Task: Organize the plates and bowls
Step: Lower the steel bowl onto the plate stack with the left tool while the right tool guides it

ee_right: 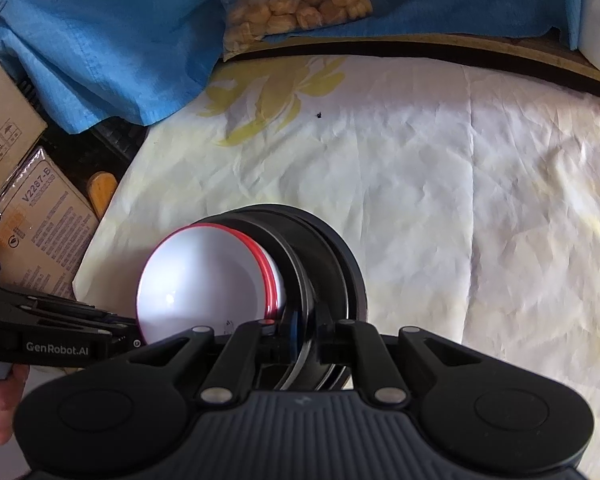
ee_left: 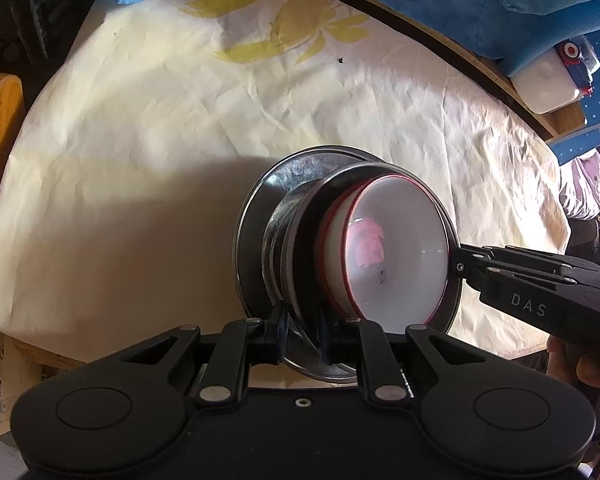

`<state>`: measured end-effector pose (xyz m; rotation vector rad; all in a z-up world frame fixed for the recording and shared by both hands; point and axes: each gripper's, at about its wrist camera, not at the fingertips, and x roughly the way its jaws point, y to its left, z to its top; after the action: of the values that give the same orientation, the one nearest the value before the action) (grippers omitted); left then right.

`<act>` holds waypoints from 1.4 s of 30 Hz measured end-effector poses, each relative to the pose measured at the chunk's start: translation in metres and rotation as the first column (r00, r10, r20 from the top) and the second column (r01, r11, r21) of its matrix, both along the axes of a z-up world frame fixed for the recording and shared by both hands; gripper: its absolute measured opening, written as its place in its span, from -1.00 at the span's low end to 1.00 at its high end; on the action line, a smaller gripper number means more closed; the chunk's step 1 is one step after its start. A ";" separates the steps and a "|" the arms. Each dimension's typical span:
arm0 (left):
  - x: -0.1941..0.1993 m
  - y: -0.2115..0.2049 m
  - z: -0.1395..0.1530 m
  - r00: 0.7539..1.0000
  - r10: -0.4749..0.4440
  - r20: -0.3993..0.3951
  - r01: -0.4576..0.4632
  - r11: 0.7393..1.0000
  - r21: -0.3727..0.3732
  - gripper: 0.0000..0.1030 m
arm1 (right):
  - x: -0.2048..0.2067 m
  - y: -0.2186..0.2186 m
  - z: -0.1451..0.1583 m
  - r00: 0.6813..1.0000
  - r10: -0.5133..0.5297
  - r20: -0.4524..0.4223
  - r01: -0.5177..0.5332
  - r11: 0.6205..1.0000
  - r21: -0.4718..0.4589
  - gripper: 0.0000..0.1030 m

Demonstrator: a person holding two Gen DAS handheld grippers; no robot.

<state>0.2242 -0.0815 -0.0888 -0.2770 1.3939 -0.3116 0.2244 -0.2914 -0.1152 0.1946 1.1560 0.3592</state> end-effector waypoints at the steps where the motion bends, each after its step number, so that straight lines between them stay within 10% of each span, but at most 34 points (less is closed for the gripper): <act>1: 0.000 0.000 0.000 1.000 -0.002 0.000 0.002 1.000 0.000 -0.69 | 0.000 0.000 -0.001 1.000 -0.003 -0.002 0.003 1.000 0.001 -0.83; 42: 0.006 -0.006 -0.003 0.998 -0.051 0.027 0.049 0.998 0.048 -0.73 | -0.007 0.001 -0.007 0.998 -0.062 0.000 0.062 0.998 -0.015 -0.77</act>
<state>0.2304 -0.0879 -0.0919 -0.1984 1.3797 -0.3225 0.2174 -0.2905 -0.1218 0.2164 1.1503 0.2958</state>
